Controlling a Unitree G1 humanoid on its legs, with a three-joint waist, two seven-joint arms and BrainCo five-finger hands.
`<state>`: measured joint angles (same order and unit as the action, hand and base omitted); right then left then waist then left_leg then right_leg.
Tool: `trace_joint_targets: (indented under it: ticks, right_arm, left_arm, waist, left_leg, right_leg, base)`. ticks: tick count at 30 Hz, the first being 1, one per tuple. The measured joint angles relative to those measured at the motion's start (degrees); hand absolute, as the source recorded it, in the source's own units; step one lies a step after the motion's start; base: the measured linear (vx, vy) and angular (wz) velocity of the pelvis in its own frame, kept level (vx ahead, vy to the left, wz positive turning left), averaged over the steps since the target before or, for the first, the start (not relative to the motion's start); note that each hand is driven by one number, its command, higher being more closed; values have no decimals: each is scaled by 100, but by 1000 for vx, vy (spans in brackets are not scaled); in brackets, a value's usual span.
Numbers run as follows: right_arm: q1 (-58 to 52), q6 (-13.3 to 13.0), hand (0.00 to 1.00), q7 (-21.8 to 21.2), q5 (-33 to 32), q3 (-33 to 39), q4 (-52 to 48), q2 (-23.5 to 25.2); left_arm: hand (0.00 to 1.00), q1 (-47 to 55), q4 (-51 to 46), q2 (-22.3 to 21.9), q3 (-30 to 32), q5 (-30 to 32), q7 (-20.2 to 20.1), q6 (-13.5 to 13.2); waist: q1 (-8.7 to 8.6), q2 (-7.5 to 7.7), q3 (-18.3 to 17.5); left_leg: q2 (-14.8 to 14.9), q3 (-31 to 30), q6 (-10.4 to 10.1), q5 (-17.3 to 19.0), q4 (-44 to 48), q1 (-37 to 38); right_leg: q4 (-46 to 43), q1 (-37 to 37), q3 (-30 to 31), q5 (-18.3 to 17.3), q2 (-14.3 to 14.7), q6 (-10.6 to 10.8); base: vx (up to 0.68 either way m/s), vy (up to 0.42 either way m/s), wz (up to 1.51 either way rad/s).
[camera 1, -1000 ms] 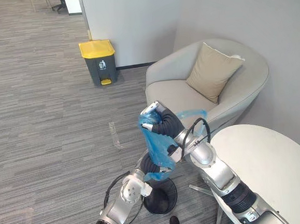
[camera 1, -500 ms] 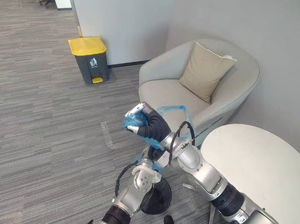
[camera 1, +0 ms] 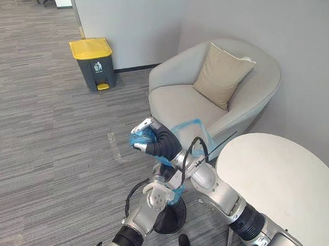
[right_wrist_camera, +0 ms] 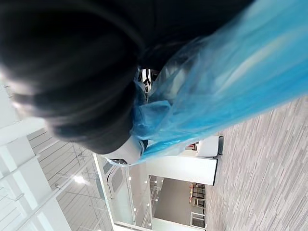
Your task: Gather rubbish on tea table into small bin, then transfer packed bag to large trash can.
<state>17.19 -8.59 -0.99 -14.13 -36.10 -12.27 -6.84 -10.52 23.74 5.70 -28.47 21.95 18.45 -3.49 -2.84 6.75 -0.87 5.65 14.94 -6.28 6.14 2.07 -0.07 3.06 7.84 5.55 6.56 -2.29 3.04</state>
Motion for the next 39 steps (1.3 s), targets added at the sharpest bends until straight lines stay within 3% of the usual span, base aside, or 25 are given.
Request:
trace_joint_targets:
  ticks: [5,10,11,19,28,35,39]
  right_arm:
    - [-465,-190,100,-47,162,402,-66,-15]
    - [-1061,-245,100,27,997,1013,-64,-396]
    - [-1187,-245,0,49,1141,1071,-56,-507]
    - [-1836,-246,0,129,2100,1557,-14,-1065]
    - [-1842,-362,0,607,3458,1594,278,-1388]
    - [-2171,-361,0,873,3915,2197,581,-1350]
    - [-2516,-252,0,865,3884,2459,1329,-893]
  left_arm:
    - [100,177,-221,-20,262,-194,-81,1]
    - [100,500,-656,-21,541,-230,-159,-6]
    - [100,547,-727,-21,582,-256,-182,-7]
    - [100,917,-1120,-21,870,-451,-293,-124]
    - [100,1332,-1120,23,1310,-630,-298,-126]
    - [100,1726,-1049,12,1838,-752,-297,-129]
    - [100,1845,-629,16,2075,-860,-300,-128]
  waist:
    - [-21,-2,8]
    - [-20,-27,156]
    - [-18,-40,166]
    - [-13,-130,227]
    - [7,-138,228]
    - [28,-274,219]
    - [47,-437,171]
  left_leg:
    - [-6,-12,21,16,-17,0]
    - [-16,-73,18,43,4,2]
    - [-15,-80,18,43,3,1]
    - [-14,-143,17,41,8,-39]
    - [-30,-171,26,46,53,-79]
    - [-33,-212,48,61,112,-89]
    - [-32,-250,42,55,135,-96]
  right_leg:
    - [23,-9,-21,1,-9,2]
    - [33,-59,-60,-4,-32,8]
    - [37,-62,-65,-5,-33,10]
    - [48,-63,-130,-26,-46,39]
    - [47,-57,-165,-24,-67,41]
    - [43,-87,-199,-23,-80,41]
    - [43,-106,-247,-23,-80,41]
  base:
    - [13,2,1]
    - [-7,0,5]
    - [0,0,0]
    - [-4,-7,3]
    - [-3,-1,1]
    - [-8,-4,2]
    - [-13,-13,3]
